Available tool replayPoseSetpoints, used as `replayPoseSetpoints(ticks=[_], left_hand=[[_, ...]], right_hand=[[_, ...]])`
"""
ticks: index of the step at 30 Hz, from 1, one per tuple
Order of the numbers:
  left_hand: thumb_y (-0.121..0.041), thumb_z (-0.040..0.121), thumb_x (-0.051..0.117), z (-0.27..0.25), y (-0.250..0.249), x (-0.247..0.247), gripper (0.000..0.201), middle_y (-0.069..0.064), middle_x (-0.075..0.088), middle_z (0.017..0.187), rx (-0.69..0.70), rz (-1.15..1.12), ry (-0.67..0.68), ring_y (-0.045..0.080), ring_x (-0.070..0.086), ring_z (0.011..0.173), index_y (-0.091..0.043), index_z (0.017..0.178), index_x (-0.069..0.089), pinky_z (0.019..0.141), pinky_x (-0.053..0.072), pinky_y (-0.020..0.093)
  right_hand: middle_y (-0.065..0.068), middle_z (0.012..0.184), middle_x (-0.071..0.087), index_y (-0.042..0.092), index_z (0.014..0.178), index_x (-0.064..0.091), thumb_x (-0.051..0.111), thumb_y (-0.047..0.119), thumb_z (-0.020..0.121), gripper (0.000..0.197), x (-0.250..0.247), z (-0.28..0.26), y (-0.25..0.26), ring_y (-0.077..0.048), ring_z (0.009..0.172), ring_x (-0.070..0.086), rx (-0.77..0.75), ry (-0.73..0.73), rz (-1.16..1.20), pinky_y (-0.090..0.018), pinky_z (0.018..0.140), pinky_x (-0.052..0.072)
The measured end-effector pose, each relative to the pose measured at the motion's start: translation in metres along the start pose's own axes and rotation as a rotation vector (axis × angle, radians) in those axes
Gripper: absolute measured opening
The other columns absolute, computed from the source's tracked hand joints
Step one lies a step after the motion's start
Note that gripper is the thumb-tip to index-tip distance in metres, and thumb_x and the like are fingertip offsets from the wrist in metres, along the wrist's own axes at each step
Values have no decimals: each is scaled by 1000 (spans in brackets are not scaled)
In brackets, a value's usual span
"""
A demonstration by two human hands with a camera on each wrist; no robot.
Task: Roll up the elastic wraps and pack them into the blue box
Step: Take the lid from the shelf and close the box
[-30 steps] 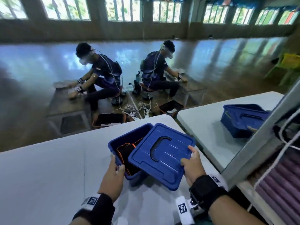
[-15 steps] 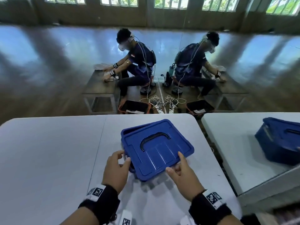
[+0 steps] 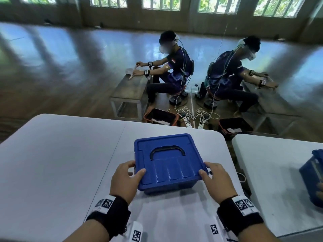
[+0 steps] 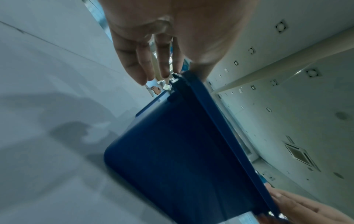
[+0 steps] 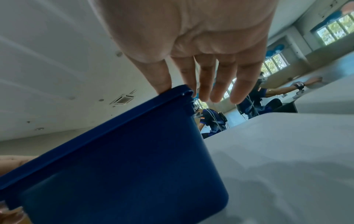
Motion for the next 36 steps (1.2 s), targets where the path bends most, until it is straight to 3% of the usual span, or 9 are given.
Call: replayPoseSetpoints(ticks=[3,8,11,13,15,19,26,31,36], left_hand=[[-42,88,71,5,4,4,43,-9,58,121,-14,26,-17,11,62,95,-30,128,60,79,49,26],[-45,91,66,12,17,10,42,-8,60,122,-50,-17,-53,10,65,93,-31,131,61,87,56,35],[-40,92,67,17,28,13,32,-9,69,116,-88,-148,-52,12,69,99,-34,123,67,88,59,43],[-32,91,70,23,30,15,27,-4,73,110,-132,-197,-26,15,70,98,-33,118,68,84,61,45],[-25,93,69,30,24,13,31,0,73,107,-137,-165,-14,15,70,94,-27,123,62,76,60,34],[-20,90,73,44,10,1,39,0,65,110,-96,-84,-74,12,64,90,-22,126,58,65,49,19],[-21,83,80,67,9,-8,50,-2,64,112,-82,-54,-47,17,68,88,-23,127,56,76,60,35],[-14,99,57,78,19,-7,31,17,70,98,-173,-238,42,30,69,89,-13,130,55,73,60,38],[-7,96,63,84,29,-3,34,29,69,99,-229,-340,167,32,67,79,-11,128,53,78,62,49]], right_hand=[[-3,116,63,18,130,60,58,28,97,34,1,6,-4,-16,93,62,32,15,96,-28,86,47],[0,106,69,21,105,70,58,24,95,16,3,22,-18,-15,92,64,77,-25,174,-36,89,53],[1,96,72,19,92,70,64,17,91,7,10,33,-29,-19,88,68,167,14,401,-46,83,59],[-11,99,72,11,96,67,61,7,91,9,17,36,-31,-27,90,69,256,71,611,-47,79,61],[-18,103,69,8,107,61,60,2,92,17,19,36,-29,-31,91,69,319,116,762,-42,73,61],[-14,109,65,10,120,52,68,3,88,36,21,30,-26,-30,95,69,302,103,808,-35,71,59],[-8,98,68,12,115,57,77,-1,78,44,19,26,-21,-22,92,69,281,-36,743,-41,88,58],[-19,96,68,3,116,54,62,-6,89,30,22,21,-23,-33,86,72,405,-106,947,-42,75,61],[-18,90,67,-1,114,55,56,-2,96,18,30,19,-22,-28,76,69,540,-74,1127,-39,69,59]])
Point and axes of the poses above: each hand's wrist, its own z-axis towards the middle knuckle, its own x-axis out of the palm, y = z × x, the point moved 7 cm from there along z, towards the middle knuckle
